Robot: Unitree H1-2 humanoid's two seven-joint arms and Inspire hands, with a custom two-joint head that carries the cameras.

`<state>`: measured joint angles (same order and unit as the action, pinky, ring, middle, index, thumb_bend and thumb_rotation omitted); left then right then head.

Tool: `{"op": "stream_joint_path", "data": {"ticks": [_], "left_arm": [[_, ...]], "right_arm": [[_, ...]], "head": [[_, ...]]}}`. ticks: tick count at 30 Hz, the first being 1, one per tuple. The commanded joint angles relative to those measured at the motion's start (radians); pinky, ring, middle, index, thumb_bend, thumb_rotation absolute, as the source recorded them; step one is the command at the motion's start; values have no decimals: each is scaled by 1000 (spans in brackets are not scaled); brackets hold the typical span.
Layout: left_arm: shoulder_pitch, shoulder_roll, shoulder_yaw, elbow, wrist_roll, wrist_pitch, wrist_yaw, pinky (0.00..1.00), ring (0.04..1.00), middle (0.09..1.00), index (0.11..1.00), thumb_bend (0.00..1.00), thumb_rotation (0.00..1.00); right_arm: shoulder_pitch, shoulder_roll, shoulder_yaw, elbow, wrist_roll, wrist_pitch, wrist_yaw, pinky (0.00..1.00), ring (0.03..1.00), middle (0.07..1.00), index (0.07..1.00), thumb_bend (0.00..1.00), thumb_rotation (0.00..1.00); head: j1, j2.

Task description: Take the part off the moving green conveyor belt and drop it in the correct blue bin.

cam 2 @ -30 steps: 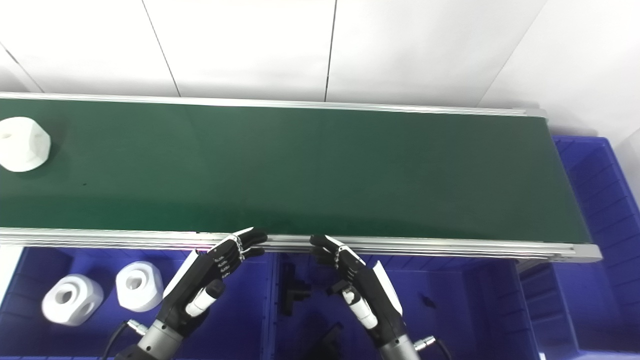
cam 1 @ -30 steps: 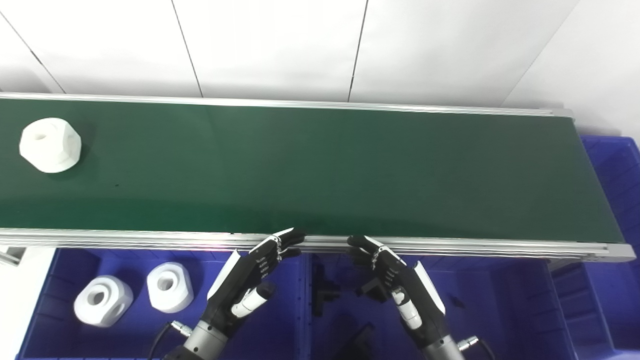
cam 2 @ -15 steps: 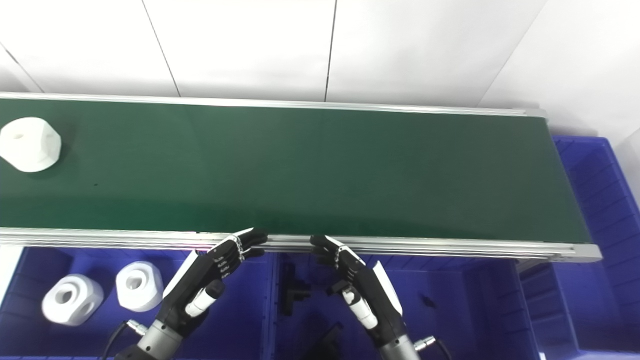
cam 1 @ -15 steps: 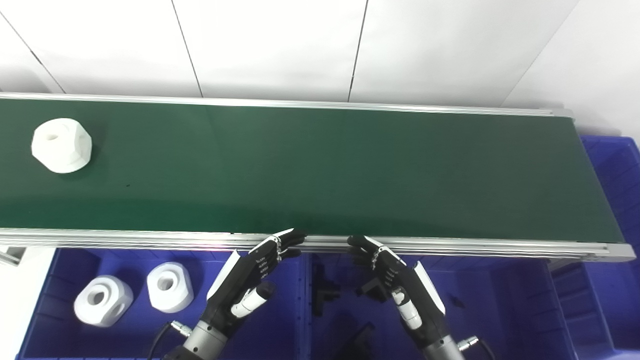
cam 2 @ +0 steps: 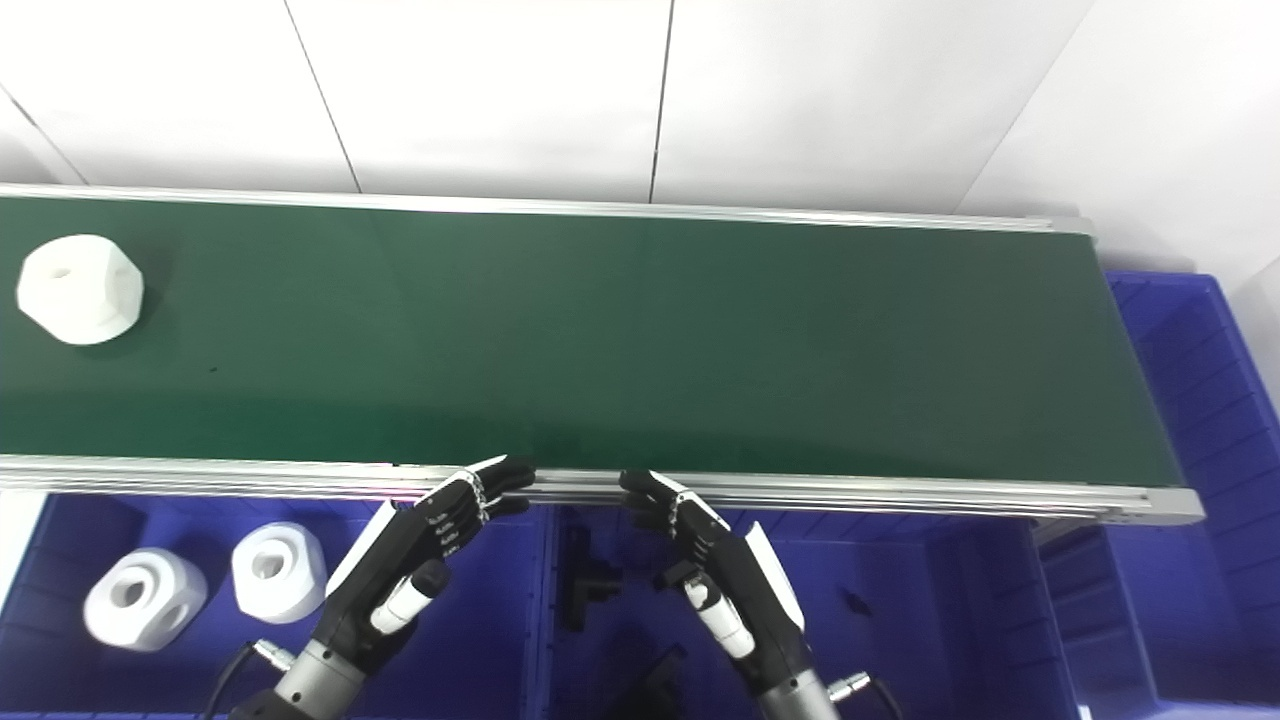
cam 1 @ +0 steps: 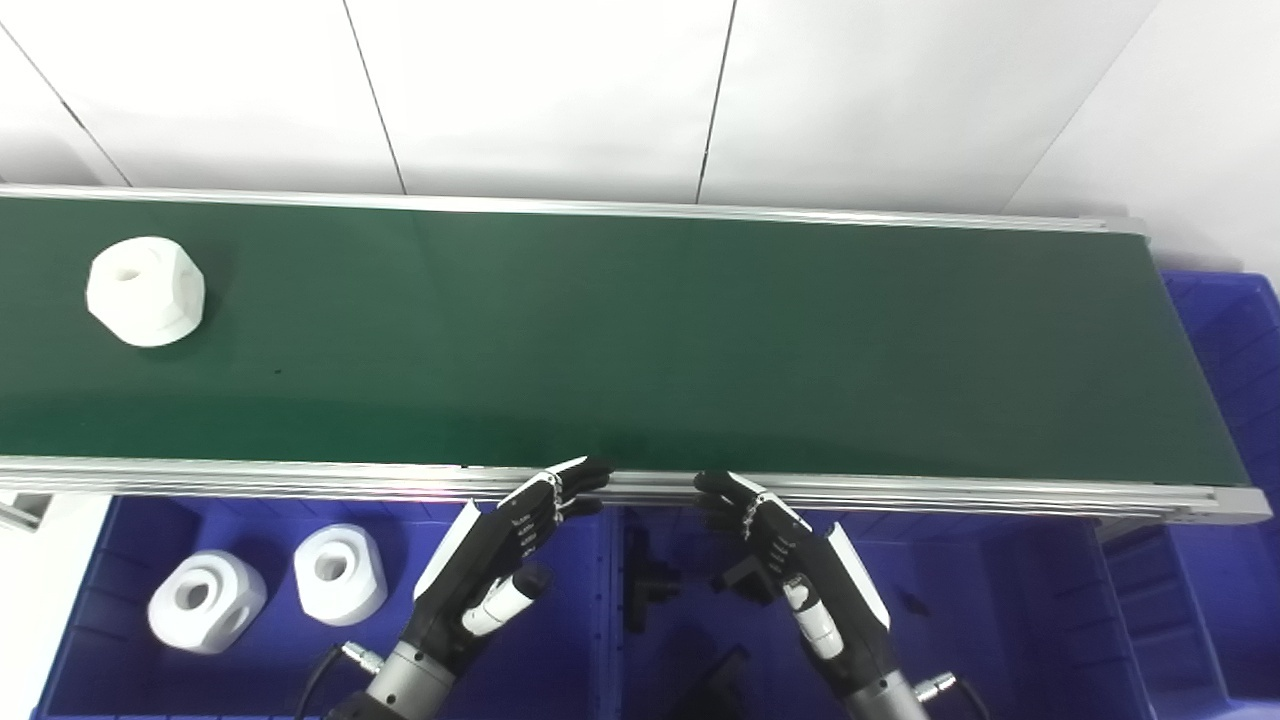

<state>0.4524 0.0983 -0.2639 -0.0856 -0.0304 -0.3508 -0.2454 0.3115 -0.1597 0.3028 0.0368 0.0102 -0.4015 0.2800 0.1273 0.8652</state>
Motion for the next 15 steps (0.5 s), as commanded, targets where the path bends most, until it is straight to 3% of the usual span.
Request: {"op": "stream_joint_path", "data": {"ticks": [1, 12, 14, 15], "left_arm": [[4, -1, -4, -14, -2, -44, 0, 827, 884, 883, 820, 815, 867], [7, 3, -6, -24, -9, -25, -4, 848, 895, 889, 827, 818, 864], [5, 2, -6, -12, -11, -37, -5, 846, 894, 888, 823, 815, 863], [2, 1, -6, 4, -9, -50, -4, 845, 893, 888, 822, 816, 865]], "right_arm": [[1, 4, 1, -18, 7, -44, 7, 799, 840, 861, 845, 832, 1000], [-3, 2, 2, -8, 6, -54, 10, 794, 837, 863, 845, 828, 1000], [-4, 1, 2, -2, 6, -54, 11, 796, 838, 864, 845, 831, 1000], [-5, 1, 2, 10, 6, -58, 11, 797, 839, 865, 844, 833, 1000]], "head": [[1, 1], [1, -5], [7, -23], [20, -55]]}}
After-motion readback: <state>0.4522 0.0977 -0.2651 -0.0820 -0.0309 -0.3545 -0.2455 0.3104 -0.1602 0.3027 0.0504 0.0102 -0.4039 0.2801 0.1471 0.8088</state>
